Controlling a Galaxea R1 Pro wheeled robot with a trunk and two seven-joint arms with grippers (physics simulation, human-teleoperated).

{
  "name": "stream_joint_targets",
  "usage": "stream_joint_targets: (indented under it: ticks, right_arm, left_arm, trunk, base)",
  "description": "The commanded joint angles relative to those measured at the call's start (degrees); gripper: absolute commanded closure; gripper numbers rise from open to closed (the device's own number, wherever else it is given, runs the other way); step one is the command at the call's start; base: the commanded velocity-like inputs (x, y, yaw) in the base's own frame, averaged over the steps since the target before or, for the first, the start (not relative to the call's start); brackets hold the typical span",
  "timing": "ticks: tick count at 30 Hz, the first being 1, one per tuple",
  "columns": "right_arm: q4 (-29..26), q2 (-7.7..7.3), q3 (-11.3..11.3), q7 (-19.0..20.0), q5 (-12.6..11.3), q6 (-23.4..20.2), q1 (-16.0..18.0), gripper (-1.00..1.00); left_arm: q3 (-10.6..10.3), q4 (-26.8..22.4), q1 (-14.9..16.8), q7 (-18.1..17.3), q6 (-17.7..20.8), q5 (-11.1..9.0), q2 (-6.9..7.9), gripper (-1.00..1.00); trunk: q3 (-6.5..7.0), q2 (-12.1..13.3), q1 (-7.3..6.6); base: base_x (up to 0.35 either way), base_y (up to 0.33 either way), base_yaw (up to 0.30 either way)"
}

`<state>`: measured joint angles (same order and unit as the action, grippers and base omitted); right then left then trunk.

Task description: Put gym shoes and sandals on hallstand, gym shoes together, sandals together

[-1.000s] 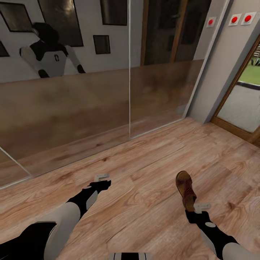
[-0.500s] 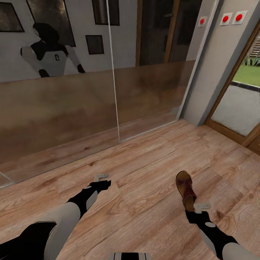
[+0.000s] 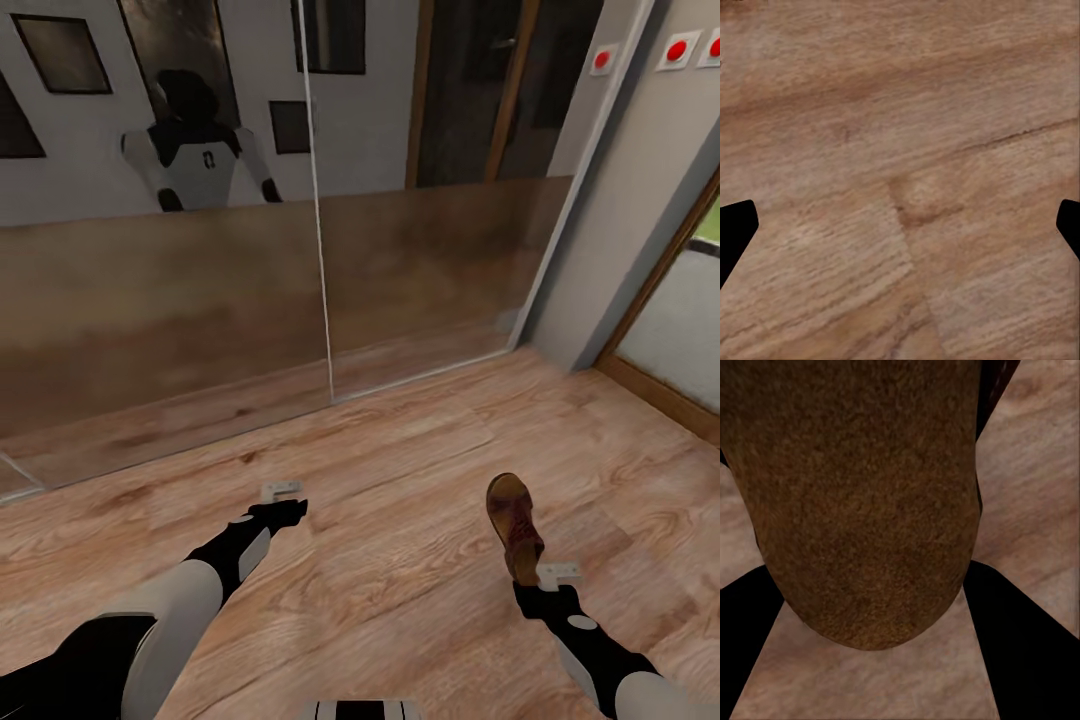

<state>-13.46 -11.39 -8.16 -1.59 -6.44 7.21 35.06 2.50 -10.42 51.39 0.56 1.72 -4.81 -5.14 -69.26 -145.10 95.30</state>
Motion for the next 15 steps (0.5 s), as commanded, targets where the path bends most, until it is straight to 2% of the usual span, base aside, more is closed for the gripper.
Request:
stream_joint_targets:
  ticks: [1, 12, 15]
  right_arm:
    - [0.01, -0.01, -0.48, -0.17, -0.6, 0.18, 0.01, 1.0]
    - [0.01, 0.2, -0.53, -0.18, -0.52, 0.18, 0.01, 1.0]
    - [0.01, 0.22, -0.54, -0.17, -0.51, 0.18, 0.01, 1.0]
  left_arm:
    - [0.22, -0.01, 0.03, 0.06, 0.17, -0.49, -0.04, -1.0]
    - [0.22, -0.03, 0.03, 0.14, 0.14, -0.54, -0.04, -1.0]
    - [0.22, -0.03, 0.03, 0.14, 0.13, -0.5, -0.04, -1.0]
  trunk:
    - [-0.01, -0.02, 0.0]
    - [0.37, -0.02, 0.0]
    - [0.46, -0.02, 0.0]
  base:
    - [0.136, -0.35, 0.296]
    - [0.089, -0.35, 0.299]
    - [0.017, -0.241, 0.3]
